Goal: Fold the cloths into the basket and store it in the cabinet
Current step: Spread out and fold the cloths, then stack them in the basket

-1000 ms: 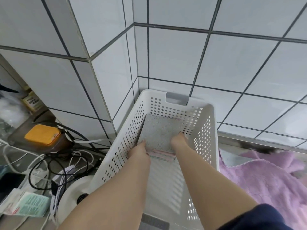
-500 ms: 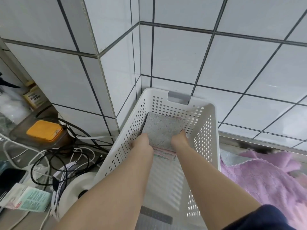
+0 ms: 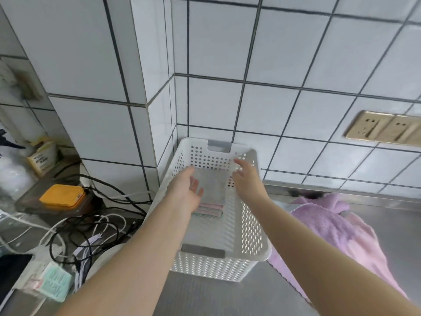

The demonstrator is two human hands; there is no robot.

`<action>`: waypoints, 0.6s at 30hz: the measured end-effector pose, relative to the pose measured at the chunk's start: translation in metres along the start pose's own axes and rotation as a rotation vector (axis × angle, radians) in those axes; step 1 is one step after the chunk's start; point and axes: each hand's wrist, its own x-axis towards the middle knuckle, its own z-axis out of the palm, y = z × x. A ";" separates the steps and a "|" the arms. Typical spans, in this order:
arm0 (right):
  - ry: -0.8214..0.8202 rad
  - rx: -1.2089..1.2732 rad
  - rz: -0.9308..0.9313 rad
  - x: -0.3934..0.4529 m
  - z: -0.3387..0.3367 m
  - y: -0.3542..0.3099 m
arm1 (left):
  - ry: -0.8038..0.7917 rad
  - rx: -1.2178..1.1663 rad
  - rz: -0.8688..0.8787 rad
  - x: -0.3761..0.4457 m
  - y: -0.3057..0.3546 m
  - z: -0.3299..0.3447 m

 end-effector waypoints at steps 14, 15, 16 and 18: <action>0.449 -0.095 0.178 -0.164 -0.133 0.058 | -0.659 0.698 0.286 -0.121 -0.102 0.034; 0.468 -0.086 0.187 -0.174 -0.142 0.068 | -0.696 0.752 0.331 -0.124 -0.113 0.036; 0.479 -0.055 0.193 -0.182 -0.150 0.079 | -0.738 0.815 0.370 -0.128 -0.126 0.037; 0.478 -0.038 0.233 -0.194 -0.157 0.103 | -0.835 0.939 0.399 -0.130 -0.149 0.032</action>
